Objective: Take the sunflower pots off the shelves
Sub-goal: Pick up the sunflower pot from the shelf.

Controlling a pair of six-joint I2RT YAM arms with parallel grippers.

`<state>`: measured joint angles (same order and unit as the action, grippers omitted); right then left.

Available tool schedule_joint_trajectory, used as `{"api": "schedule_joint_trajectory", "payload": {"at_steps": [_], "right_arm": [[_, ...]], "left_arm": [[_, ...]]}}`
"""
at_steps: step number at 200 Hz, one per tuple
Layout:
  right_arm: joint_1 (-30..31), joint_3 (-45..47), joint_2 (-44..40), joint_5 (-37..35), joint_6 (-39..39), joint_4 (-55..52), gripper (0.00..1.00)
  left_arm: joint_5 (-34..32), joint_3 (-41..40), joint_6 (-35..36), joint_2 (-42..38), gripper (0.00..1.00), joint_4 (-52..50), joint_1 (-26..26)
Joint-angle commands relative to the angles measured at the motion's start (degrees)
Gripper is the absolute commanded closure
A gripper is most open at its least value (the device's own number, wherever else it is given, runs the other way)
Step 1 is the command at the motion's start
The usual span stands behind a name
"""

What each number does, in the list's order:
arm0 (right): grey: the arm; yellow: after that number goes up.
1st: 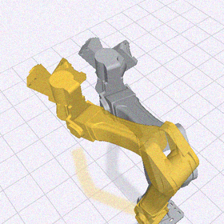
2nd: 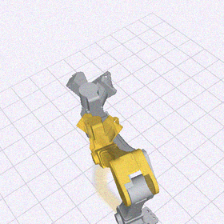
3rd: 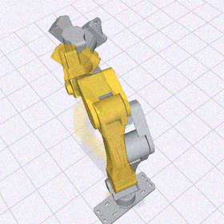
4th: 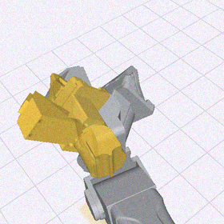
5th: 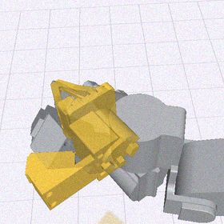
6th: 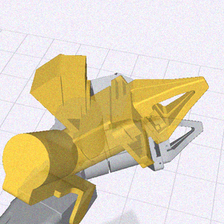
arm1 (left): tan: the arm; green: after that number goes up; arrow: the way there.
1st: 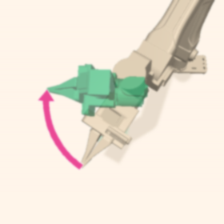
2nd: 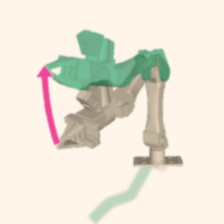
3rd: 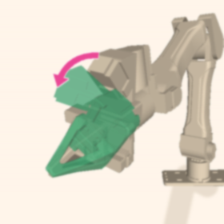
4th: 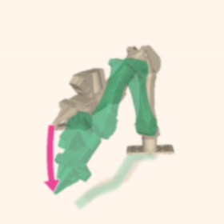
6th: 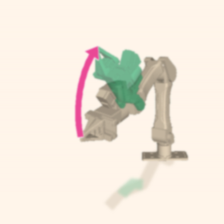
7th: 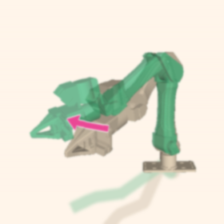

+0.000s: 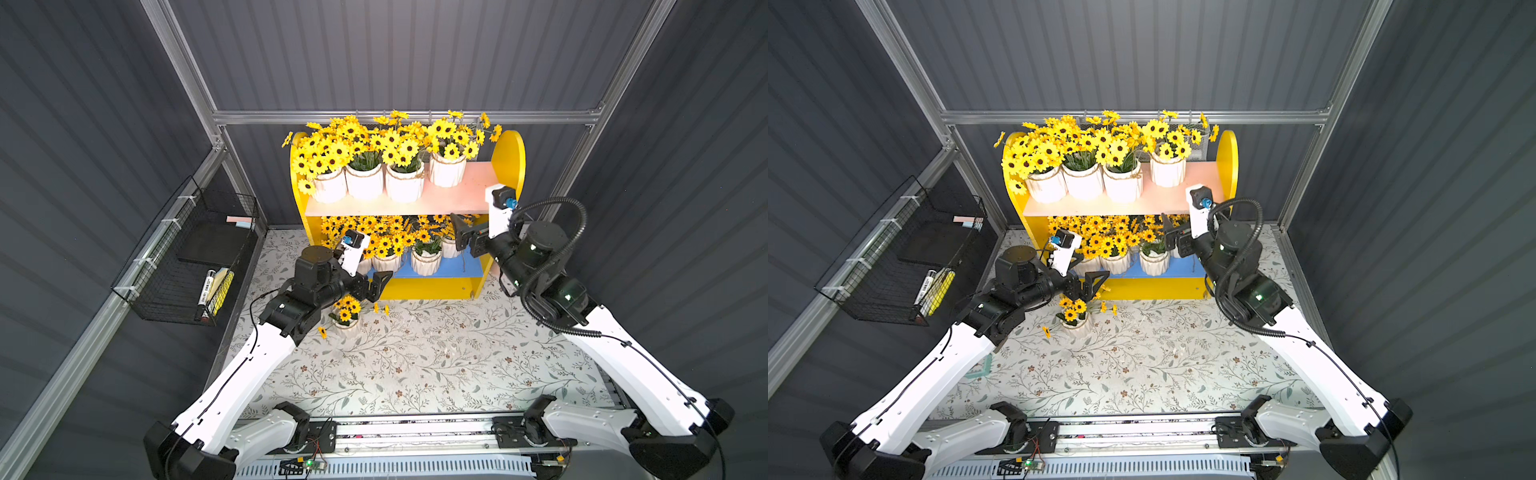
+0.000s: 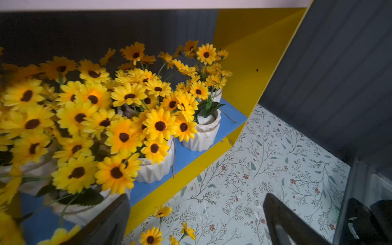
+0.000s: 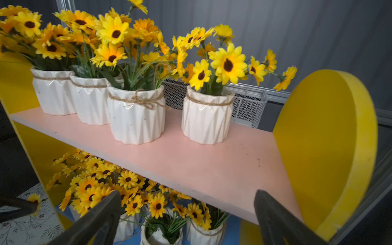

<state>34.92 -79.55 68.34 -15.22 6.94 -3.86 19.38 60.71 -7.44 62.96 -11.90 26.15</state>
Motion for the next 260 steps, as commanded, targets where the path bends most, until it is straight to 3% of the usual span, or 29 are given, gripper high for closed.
{"api": "schedule_joint_trajectory", "payload": {"at_steps": [1,87,218,260], "right_arm": [[-2.11,-4.54,4.21,3.39,-0.31,-2.82,0.01],[-6.91,-10.91,12.08,8.34,-2.85,-3.3,0.01],[-10.72,-14.85,17.84,14.54,-1.31,-0.74,0.01],[-12.01,-19.81,22.8,16.29,-2.42,0.72,0.01]], "left_arm": [[8.82,-3.38,-2.62,0.87,0.01,7.28,-0.05],[6.25,-8.53,-4.03,0.21,0.0,10.69,0.04],[2.16,-9.12,-3.55,0.62,0.01,10.32,0.13],[1.75,-9.19,-3.04,0.22,0.0,10.1,0.12]]}}
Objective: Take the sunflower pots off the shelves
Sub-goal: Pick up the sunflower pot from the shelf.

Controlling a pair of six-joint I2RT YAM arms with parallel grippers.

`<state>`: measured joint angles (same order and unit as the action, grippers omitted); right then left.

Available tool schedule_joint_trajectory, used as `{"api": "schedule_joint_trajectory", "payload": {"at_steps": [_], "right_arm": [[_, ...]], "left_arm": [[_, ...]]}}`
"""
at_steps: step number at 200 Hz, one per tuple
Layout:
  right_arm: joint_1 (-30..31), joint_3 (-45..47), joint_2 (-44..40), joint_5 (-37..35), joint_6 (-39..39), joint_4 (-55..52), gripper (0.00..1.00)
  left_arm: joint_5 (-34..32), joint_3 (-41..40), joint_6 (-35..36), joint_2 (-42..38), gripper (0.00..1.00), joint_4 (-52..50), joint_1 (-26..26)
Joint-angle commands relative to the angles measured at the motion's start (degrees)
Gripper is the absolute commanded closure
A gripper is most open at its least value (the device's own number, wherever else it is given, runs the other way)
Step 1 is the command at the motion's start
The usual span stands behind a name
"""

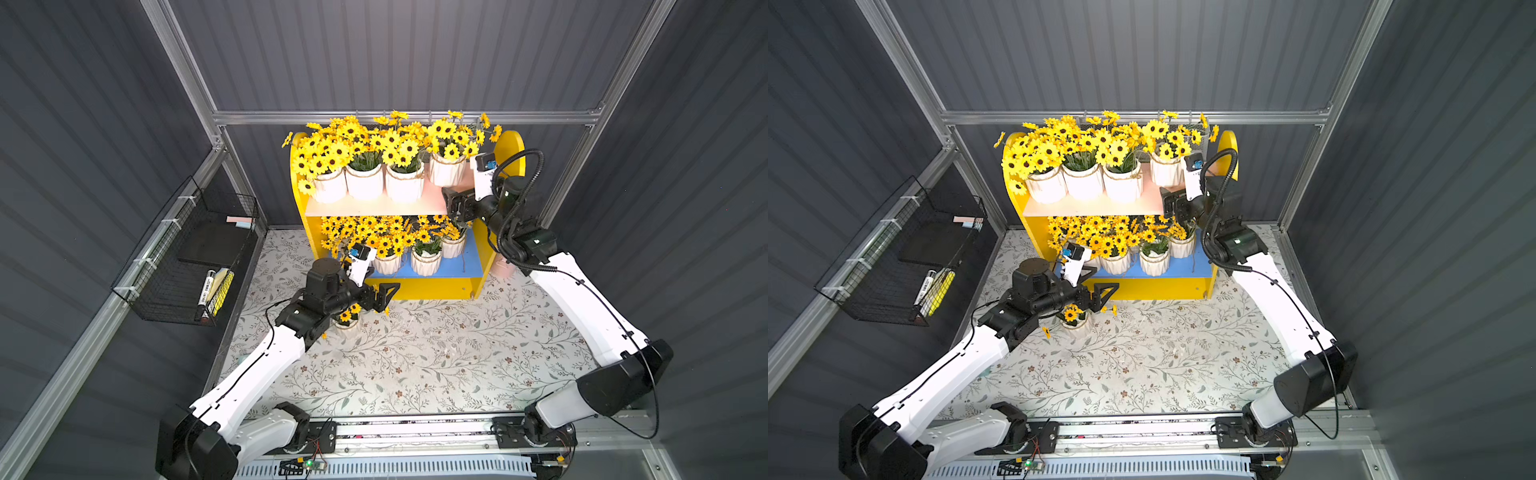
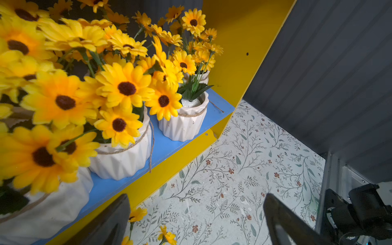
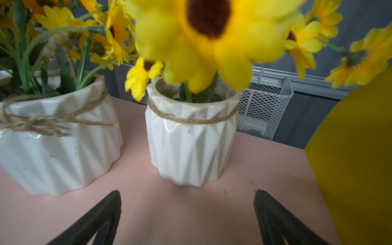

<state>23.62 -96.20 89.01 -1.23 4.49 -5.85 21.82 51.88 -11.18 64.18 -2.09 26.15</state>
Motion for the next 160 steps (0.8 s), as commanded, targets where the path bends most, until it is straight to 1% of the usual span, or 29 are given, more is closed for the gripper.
{"api": "schedule_joint_trajectory", "payload": {"at_steps": [1,103,123,160], "right_arm": [[-0.7,-3.27,2.17,2.34,0.05,2.78,0.01],[-1.48,-14.01,10.01,3.94,1.24,1.71,0.01],[-1.73,-15.75,11.46,6.65,1.48,1.19,0.01],[-2.04,-18.4,13.66,6.5,1.23,0.13,0.01]], "left_arm": [[-0.71,-0.37,0.71,-0.99,0.0,0.31,0.12],[-0.71,-0.5,0.98,-1.03,0.01,0.41,0.21],[-0.57,-0.53,1.05,-1.12,0.01,0.35,0.22],[-0.37,-0.51,1.07,-0.97,0.01,0.38,0.21]]}}
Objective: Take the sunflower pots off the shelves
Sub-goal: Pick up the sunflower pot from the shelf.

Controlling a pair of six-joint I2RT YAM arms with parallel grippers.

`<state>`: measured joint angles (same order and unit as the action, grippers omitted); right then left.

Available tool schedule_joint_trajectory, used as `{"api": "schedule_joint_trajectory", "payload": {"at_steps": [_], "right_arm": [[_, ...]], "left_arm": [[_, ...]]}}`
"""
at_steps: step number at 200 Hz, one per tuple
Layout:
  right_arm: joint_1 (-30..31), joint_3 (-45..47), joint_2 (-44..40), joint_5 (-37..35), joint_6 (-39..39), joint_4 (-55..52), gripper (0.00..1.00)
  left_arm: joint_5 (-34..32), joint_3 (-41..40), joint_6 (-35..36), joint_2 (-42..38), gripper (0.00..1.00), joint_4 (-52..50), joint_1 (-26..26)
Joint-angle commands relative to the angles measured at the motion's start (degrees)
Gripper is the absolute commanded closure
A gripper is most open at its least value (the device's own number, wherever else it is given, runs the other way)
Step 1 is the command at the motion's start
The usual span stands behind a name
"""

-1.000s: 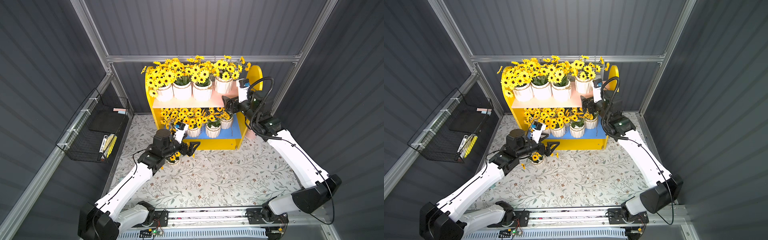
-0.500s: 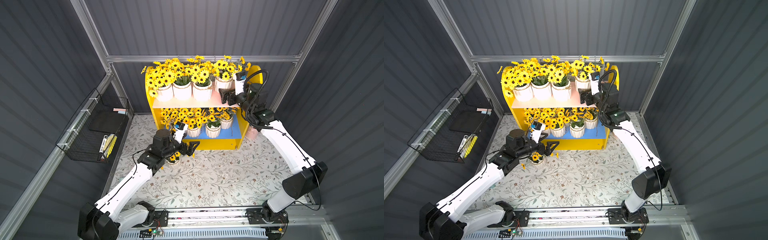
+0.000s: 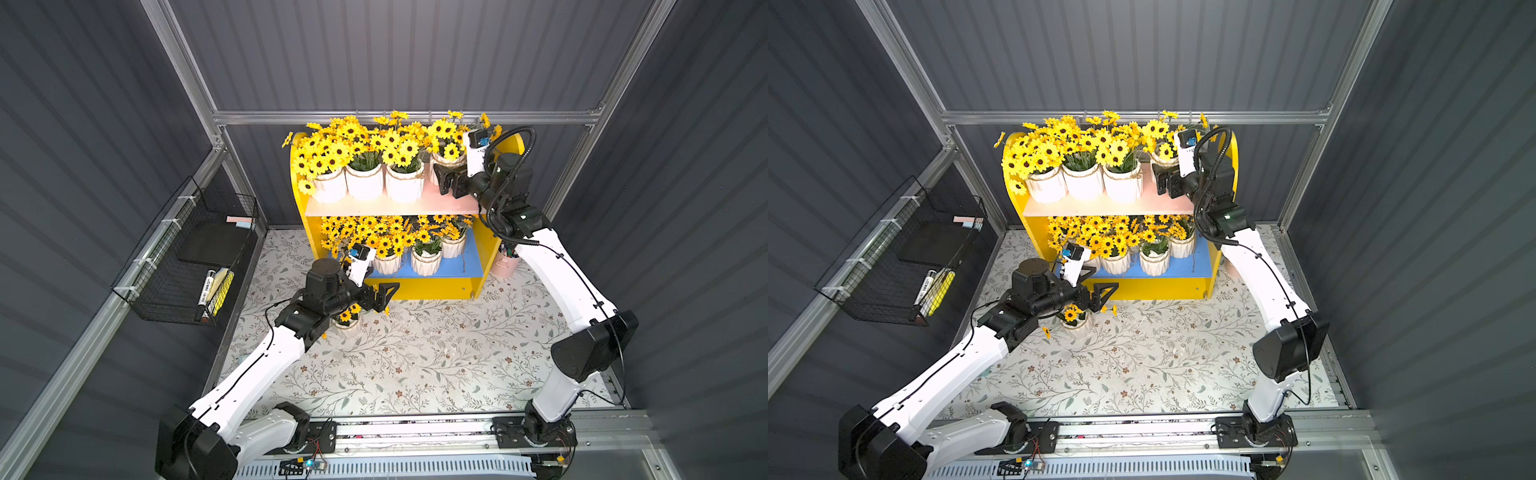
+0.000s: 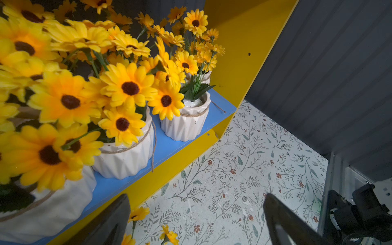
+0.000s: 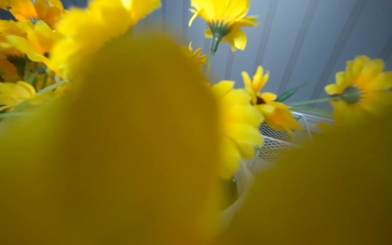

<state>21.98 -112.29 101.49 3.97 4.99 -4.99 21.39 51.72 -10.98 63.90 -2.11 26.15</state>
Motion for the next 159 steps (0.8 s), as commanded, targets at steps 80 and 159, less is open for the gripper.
{"api": "schedule_joint_trajectory", "payload": {"at_steps": [80,159], "right_arm": [[-1.03,-3.39,3.63,2.4,-1.29,3.31,0.01],[-1.11,-5.81,6.48,2.76,-0.61,3.44,0.01]], "left_arm": [[0.39,-0.38,1.04,-0.97,0.01,0.42,0.22],[0.97,-0.31,0.79,-0.93,0.01,0.59,0.22]]}}
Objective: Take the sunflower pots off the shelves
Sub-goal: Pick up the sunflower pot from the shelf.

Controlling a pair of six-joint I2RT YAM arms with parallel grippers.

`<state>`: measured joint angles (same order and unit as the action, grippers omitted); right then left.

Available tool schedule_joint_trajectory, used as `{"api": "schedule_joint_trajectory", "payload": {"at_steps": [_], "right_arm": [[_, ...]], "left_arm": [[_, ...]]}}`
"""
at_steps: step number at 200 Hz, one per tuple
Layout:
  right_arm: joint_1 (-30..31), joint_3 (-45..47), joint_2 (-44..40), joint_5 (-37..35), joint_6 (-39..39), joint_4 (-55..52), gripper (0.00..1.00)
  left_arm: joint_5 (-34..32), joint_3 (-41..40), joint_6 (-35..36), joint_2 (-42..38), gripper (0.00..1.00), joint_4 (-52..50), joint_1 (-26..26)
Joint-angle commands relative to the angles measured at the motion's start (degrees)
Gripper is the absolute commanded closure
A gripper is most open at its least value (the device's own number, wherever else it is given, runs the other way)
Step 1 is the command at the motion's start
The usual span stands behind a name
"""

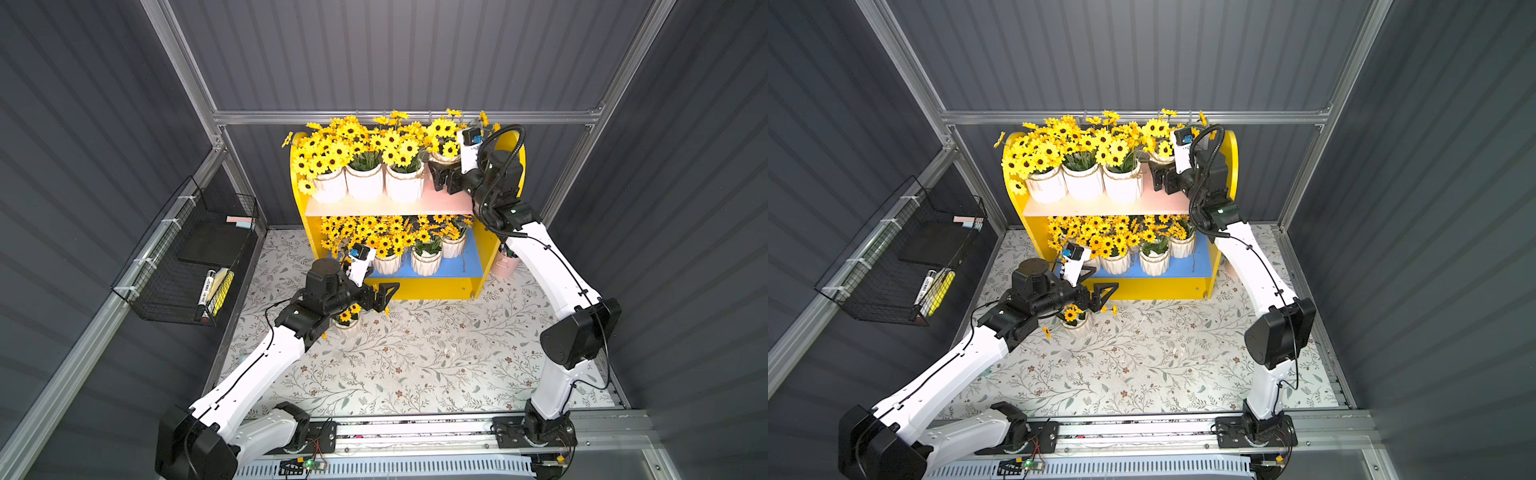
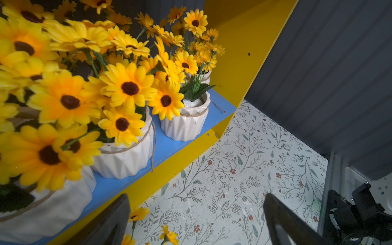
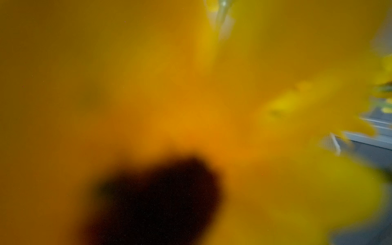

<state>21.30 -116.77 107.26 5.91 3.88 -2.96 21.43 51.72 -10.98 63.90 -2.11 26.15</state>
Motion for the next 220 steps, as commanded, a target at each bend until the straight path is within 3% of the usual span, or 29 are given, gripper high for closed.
{"api": "schedule_joint_trajectory", "payload": {"at_steps": [1,94,153,220], "right_arm": [[-0.41,-1.3,0.69,0.92,0.56,1.48,0.01],[-0.43,5.52,-2.58,1.32,2.5,8.59,0.01],[-0.38,8.11,-5.29,1.88,2.27,11.32,0.16],[-0.45,17.8,-13.44,0.84,0.86,14.61,0.24]], "left_arm": [[0.91,-0.26,0.79,-0.99,0.01,0.56,0.22],[1.05,-0.39,0.88,-0.93,0.01,0.7,0.22],[1.09,-0.38,0.88,-0.79,0.01,0.8,0.22],[1.52,-0.33,0.88,-0.85,0.0,1.05,0.21]]}}
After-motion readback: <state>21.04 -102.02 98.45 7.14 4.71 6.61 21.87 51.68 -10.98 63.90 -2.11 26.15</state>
